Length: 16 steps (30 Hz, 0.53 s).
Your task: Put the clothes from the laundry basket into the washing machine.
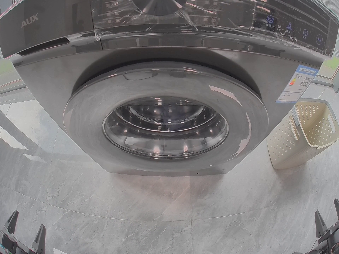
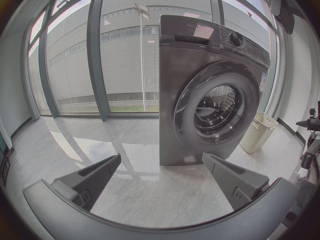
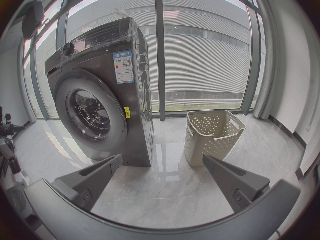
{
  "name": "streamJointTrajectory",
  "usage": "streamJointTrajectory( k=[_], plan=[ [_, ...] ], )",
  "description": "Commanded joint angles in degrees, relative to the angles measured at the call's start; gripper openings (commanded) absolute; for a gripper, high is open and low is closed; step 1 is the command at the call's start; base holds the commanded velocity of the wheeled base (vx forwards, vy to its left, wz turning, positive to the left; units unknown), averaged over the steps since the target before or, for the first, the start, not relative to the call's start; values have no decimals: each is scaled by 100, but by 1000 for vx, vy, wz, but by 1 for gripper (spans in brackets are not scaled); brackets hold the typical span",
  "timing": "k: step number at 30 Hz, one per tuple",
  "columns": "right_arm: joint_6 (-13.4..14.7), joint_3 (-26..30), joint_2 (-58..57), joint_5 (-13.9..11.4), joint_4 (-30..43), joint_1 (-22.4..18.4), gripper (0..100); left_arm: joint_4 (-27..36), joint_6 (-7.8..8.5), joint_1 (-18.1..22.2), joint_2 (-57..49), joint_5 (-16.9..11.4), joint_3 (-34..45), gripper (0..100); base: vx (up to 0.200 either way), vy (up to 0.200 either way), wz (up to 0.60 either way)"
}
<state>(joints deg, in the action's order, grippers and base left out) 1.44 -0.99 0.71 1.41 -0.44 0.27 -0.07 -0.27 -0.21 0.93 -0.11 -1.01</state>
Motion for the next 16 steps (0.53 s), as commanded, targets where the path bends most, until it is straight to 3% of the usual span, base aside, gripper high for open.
streamJointTrajectory(
  k=[1, 3, 7, 16],
  plan=[
    [-451, 90, -71, -203, 26, -9, 100, -1, -26, 3, -66, 2, 101, 100, 0, 0, 0],
    [-469, 90, -71, -238, 44, -9, 100, -1, -17, 3, -66, 2, 101, 100, 0, 0, 0],
    [-161, 90, -71, -212, 53, -9, 100, -1, -17, 3, -66, 2, 101, 100, 0, 0, 0],
    [-188, 90, -71, -212, 44, 0, 100, -1, 36, 3, -75, 29, 101, 100, 0, 0, 0]
  ],
)
